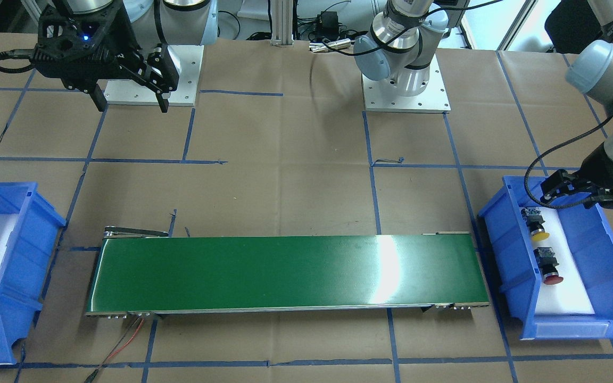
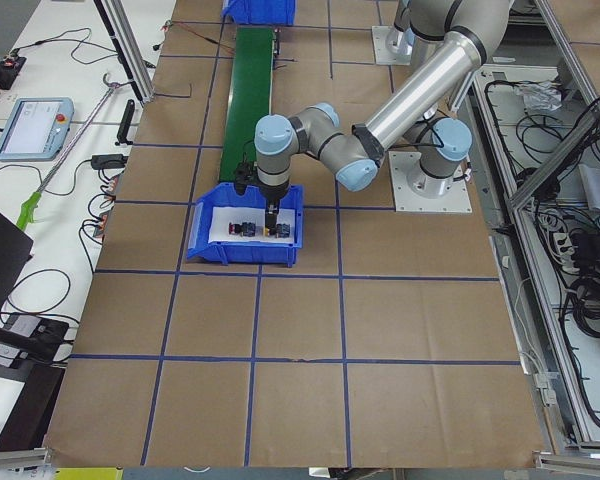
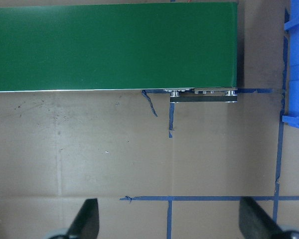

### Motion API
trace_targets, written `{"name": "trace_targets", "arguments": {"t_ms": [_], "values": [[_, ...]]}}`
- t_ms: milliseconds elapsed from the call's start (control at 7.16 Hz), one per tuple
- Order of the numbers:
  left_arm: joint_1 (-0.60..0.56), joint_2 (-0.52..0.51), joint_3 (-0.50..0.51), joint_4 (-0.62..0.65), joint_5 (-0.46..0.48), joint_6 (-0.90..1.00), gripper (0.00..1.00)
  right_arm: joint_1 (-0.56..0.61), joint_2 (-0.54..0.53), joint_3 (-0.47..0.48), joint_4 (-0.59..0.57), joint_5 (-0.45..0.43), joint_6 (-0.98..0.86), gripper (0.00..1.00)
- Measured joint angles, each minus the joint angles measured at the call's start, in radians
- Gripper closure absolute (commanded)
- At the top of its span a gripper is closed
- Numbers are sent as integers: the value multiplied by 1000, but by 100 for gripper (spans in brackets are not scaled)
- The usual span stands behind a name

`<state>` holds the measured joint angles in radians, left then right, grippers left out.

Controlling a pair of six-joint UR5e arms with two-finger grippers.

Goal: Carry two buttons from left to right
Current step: 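Lower the left gripper and grasp the yellow-capped button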

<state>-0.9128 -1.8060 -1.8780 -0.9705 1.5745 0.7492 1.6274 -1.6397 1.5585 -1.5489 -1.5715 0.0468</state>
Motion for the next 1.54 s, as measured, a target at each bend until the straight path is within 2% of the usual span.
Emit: {"name": "trace_targets", "arguments": {"t_ms": [419, 699, 1257, 1397, 1537], "values": [[2, -59, -93, 166, -18, 7, 3, 0, -1, -4, 1, -4, -2, 0], [1, -74, -120, 211, -21, 5, 5, 0, 0, -3, -2, -3, -1, 0], [1, -80, -131, 215, -19, 1, 76, 0, -3, -3, 2, -2, -2, 0], [1, -80, -130, 215, -18, -4, 87, 0, -4, -4, 4, -5, -2, 0], [2, -79, -125, 213, -18, -13, 89, 0, -3, -4, 4, -7, -2, 0]]}}
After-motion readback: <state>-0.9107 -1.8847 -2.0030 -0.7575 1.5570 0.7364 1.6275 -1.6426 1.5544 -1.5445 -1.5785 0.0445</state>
